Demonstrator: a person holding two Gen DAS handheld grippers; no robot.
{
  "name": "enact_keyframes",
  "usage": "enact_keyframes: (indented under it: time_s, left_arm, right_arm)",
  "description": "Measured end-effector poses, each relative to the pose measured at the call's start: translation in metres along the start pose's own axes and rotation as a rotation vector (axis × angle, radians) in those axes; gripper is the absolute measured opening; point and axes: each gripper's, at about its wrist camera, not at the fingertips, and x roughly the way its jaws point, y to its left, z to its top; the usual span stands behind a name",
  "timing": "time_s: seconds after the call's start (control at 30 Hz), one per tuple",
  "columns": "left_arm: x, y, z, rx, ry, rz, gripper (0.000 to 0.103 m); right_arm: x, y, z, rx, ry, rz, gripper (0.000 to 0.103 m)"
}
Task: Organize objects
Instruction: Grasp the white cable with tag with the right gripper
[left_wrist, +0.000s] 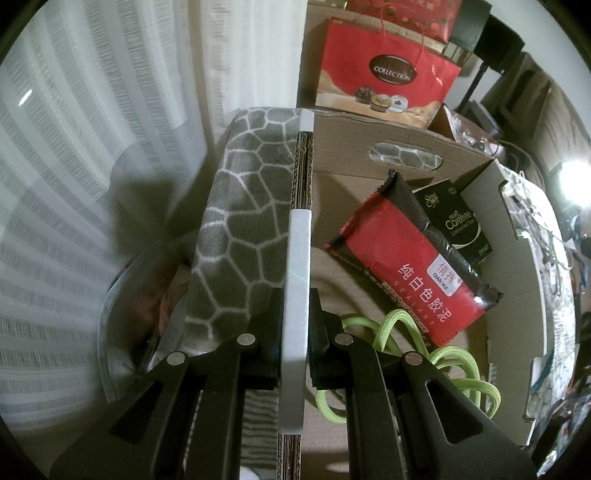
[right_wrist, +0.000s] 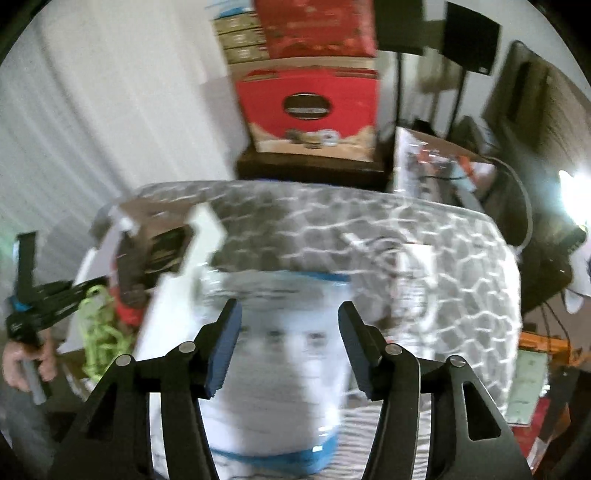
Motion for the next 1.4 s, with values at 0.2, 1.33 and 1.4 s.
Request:
enact_keyframes:
  time_s: [0.2, 1.33, 1.4]
  left_arm:
    - [0.000, 0.001, 0.000, 0.002, -0.001, 0.002, 0.010]
    - [-0.002, -0.003, -0.001, 0.006, 0.000, 0.010, 0.010]
    - [-0.002, -0.003, -0.001, 0.005, 0.000, 0.011, 0.010]
  right_arm:
    - [0.011, -0.047, 0.008, 0.056, -0.001, -0.100, 0.069]
    - [0.073, -0.090, -0.001, 0.045, 0.147, -0.225, 0.061]
    - [0.073, -0.094, -0.001, 0.071, 0.147, -0.198, 0.052]
